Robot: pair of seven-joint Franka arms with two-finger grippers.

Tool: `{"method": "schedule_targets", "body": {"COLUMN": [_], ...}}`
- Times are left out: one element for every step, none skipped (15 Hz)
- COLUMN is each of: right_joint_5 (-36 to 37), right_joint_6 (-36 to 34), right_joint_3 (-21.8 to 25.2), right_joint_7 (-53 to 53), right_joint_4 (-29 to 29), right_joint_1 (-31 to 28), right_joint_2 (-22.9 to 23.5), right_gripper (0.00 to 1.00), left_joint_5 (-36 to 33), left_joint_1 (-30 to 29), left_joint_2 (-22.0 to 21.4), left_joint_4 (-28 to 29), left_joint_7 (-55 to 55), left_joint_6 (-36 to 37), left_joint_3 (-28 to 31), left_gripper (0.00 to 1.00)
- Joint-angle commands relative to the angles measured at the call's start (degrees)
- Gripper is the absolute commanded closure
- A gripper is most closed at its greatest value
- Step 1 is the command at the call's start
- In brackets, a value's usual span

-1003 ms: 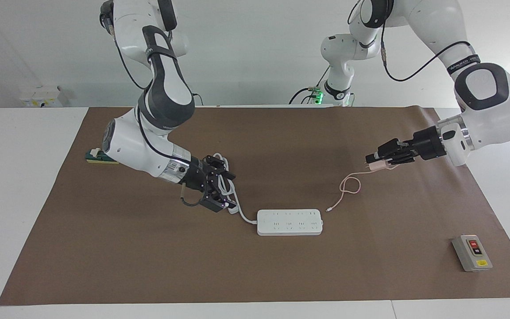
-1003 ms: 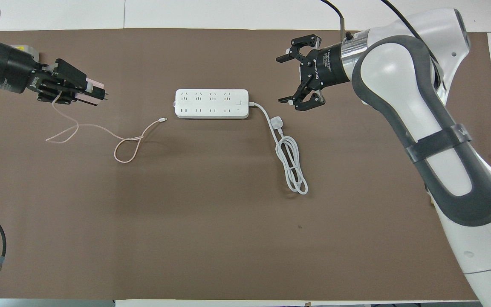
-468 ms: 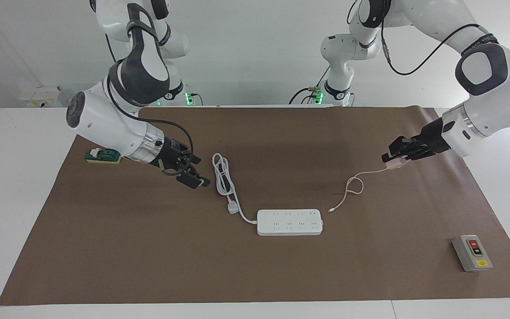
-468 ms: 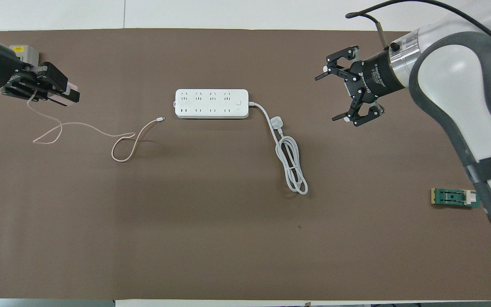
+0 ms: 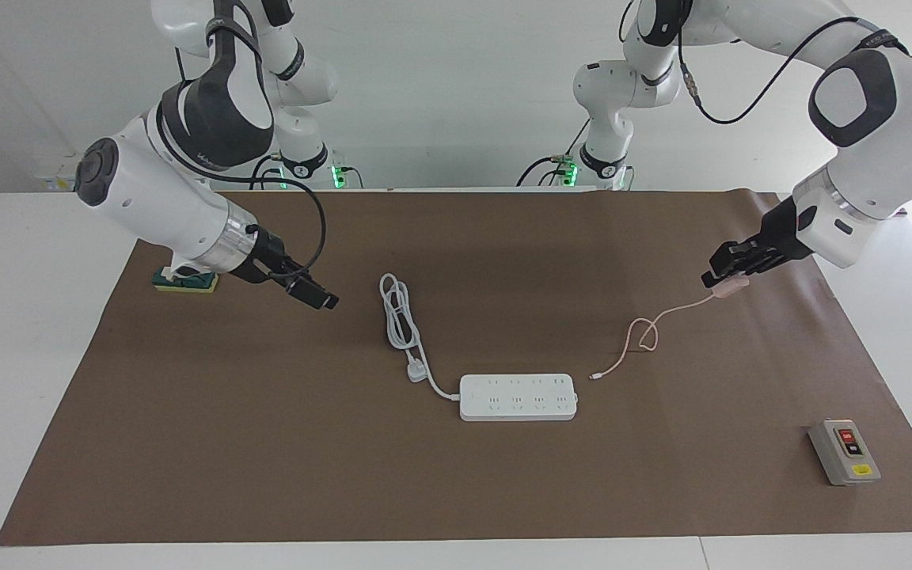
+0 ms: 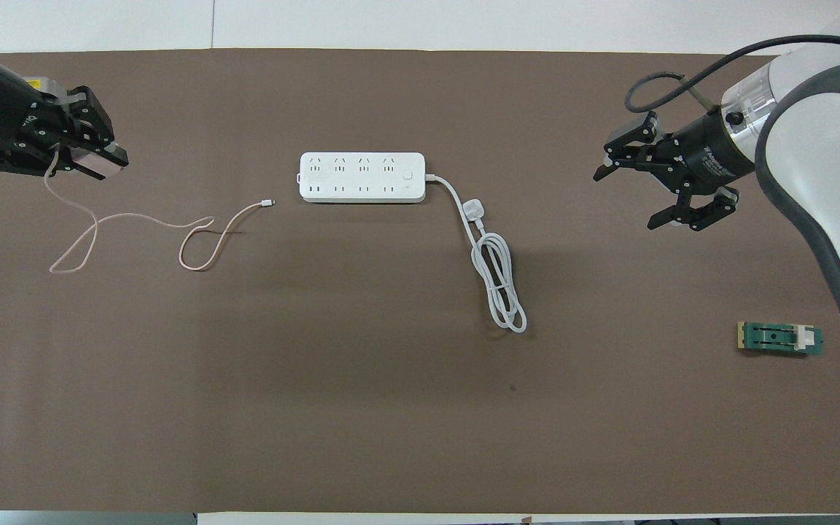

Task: Plug charger into power strip

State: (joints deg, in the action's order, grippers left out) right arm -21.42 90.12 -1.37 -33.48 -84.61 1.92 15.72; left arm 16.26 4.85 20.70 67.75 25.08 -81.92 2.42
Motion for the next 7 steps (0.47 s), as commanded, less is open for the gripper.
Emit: {"method": "schedule_targets", "body": {"right_joint_5": [5.8,7.5,9.0,10.9,13.0,14.6,16.5], "right_joint_6": [-1.5,-1.8,-2.4,-3.0,-3.5,-3.9,-4.0], "right_joint_3": [-0.6,-0.7,-0.7,-0.6,-0.7,-0.6,-0.6], "right_joint_7": [10.9,14.9,19.7,24.6,29.0,31.9,34.3], "right_joint_4": [-2.0,-2.1,-2.1,-2.1,-2.2,-2.9,-4.3], "right_joint_1": [-1.2,-2.0,-2.3,-2.8,-3.2,-3.3,-3.4], "right_joint_2": [-2.8,-3.5,-4.0,-4.9,-6.1,-7.5,-9.6], "right_gripper": [0.0,0.0,0.0,0.0,0.0,0.0,0.0], "left_joint_5": [-1.4,-1.7,-3.0,-4.6,-5.9,-6.4,-7.5], "left_joint_1": [1.1,1.8,2.3,2.8,4.1,5.3,7.3], "left_joint_2": [-0.3,0.0,-0.2,-0.3,0.0,0.6,1.2], "left_joint_4": [-0.5,-0.5,-0.5,-0.5,-0.5,-0.6,-0.5], "left_joint_7": [5.8,6.7,7.1,7.2,8.8,12.3,17.5], "left_joint_6": [1.2,1.4,1.4,1.5,0.6,0.0,-2.7], "left_joint_3": [0.3,0.7,0.7,0.7,0.7,0.7,0.7], "left_gripper": [1.0,1.0,1.0,1.0,1.0,1.0,1.0]}}
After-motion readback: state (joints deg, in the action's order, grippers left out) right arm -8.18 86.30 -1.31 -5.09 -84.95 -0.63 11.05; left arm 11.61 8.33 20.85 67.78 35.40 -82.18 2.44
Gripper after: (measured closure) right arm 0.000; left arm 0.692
